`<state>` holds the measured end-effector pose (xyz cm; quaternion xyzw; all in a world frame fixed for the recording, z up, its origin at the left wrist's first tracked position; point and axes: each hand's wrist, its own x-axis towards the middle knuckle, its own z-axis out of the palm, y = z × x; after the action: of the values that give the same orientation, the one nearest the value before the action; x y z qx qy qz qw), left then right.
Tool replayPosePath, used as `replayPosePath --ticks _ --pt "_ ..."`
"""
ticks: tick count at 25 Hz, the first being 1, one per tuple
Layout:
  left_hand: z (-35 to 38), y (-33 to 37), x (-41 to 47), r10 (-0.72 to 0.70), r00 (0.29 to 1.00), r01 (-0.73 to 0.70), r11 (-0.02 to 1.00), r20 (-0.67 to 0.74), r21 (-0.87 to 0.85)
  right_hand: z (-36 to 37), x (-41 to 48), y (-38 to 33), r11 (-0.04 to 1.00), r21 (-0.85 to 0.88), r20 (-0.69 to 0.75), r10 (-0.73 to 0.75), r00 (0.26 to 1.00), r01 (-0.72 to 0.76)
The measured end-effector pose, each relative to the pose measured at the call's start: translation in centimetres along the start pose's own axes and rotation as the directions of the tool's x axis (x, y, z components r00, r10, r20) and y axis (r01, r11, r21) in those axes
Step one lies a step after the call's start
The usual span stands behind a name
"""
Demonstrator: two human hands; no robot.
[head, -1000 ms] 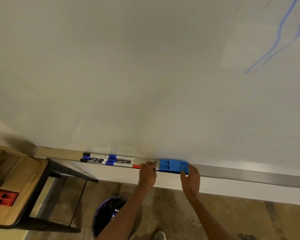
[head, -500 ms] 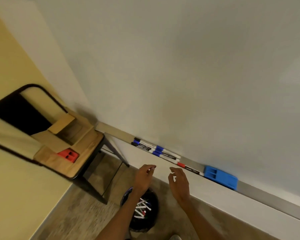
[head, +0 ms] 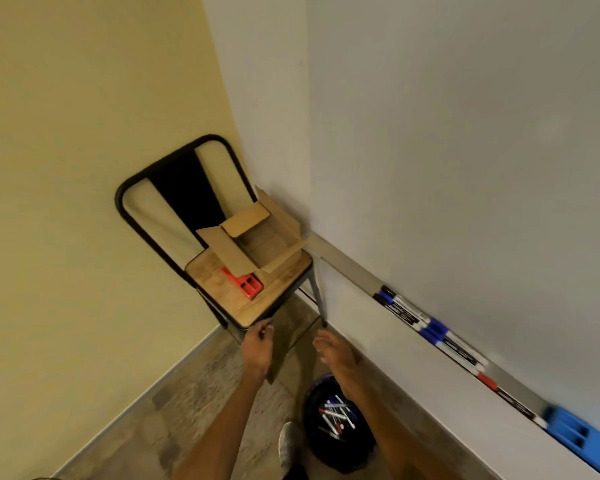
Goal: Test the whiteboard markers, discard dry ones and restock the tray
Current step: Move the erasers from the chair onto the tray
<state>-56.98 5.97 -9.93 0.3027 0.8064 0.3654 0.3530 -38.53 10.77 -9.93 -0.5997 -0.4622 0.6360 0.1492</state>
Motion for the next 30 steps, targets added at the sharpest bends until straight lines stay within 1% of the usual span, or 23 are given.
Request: replayPosePath --ticks 2,3,4,7,11,12,14,16,19,21,23,24,27,30 --pt "-2.2 -1.1 2.1 -0.018 1.0 0.017 0.999 -0.023 -0.03 2.4 1.1 -1.3 0.982 0.168 0.039 0.081 0.996 -0.087" --pt "-3.2 -1.4 3.1 -0.034 0.999 0.033 0.998 -0.029 -0.047 3.4 1.5 -1.8 0.971 0.213 0.052 0.101 0.994 -0.11" --pt "-4.2 -1.8 4.4 -0.054 0.998 0.051 0.996 -0.036 -0.07 4.6 2.3 -2.2 0.965 0.229 0.068 0.113 0.991 -0.126" --pt "-6.4 -2.2 8.2 -0.103 0.994 0.097 0.987 -0.045 -0.128 7.4 4.4 -3.5 0.968 0.205 0.101 0.129 0.986 -0.148" --pt "-8.5 -1.8 12.5 -0.16 0.987 0.155 0.977 -0.025 -0.144 10.3 6.6 -6.0 0.951 0.236 0.112 0.179 0.977 -0.202" --pt "-9.0 -1.5 13.6 -0.154 0.988 0.149 0.979 -0.02 -0.138 11.1 7.1 -6.6 0.946 0.247 0.119 0.184 0.976 -0.209" --pt "-10.2 -0.5 15.7 -0.121 0.992 0.119 0.99 -0.026 -0.072 12.6 8.6 -7.8 0.93 0.283 0.131 0.206 0.97 -0.236" --pt "-10.8 0.3 18.3 -0.082 0.995 0.084 0.995 -0.047 0.044 13.8 10.0 -8.7 0.911 0.327 0.124 0.223 0.967 -0.252" --pt "-11.0 0.5 21.7 -0.014 1.0 0.012 0.984 0.01 0.176 15.4 12.2 -9.2 0.913 0.354 0.11 0.173 0.979 -0.201" --pt "-10.5 -0.4 24.1 0.024 0.999 -0.033 0.98 0.049 0.195 16.2 13.4 -9.4 0.912 0.379 0.116 0.119 0.986 -0.155" --pt "-9.9 -1.4 25.6 0.011 0.997 -0.028 0.976 0.08 0.215 16.7 14.3 -9.8 0.907 0.401 0.124 0.088 0.988 -0.131" --pt "-9.6 -1.4 25.7 0.01 0.997 -0.025 0.978 0.073 0.208 16.8 14.6 -10.0 0.902 0.411 0.132 0.082 0.988 -0.129" --pt "-9.7 -1.0 24.1 0.0 1.0 0.002 0.984 -0.016 0.176 17.1 14.5 -10.1 0.882 0.443 0.149 0.1 0.984 -0.157" --pt "-9.8 -1.0 22.2 -0.019 0.998 0.033 0.972 -0.062 0.231 16.8 13.8 -9.8 0.883 0.437 0.139 0.123 0.983 -0.173"
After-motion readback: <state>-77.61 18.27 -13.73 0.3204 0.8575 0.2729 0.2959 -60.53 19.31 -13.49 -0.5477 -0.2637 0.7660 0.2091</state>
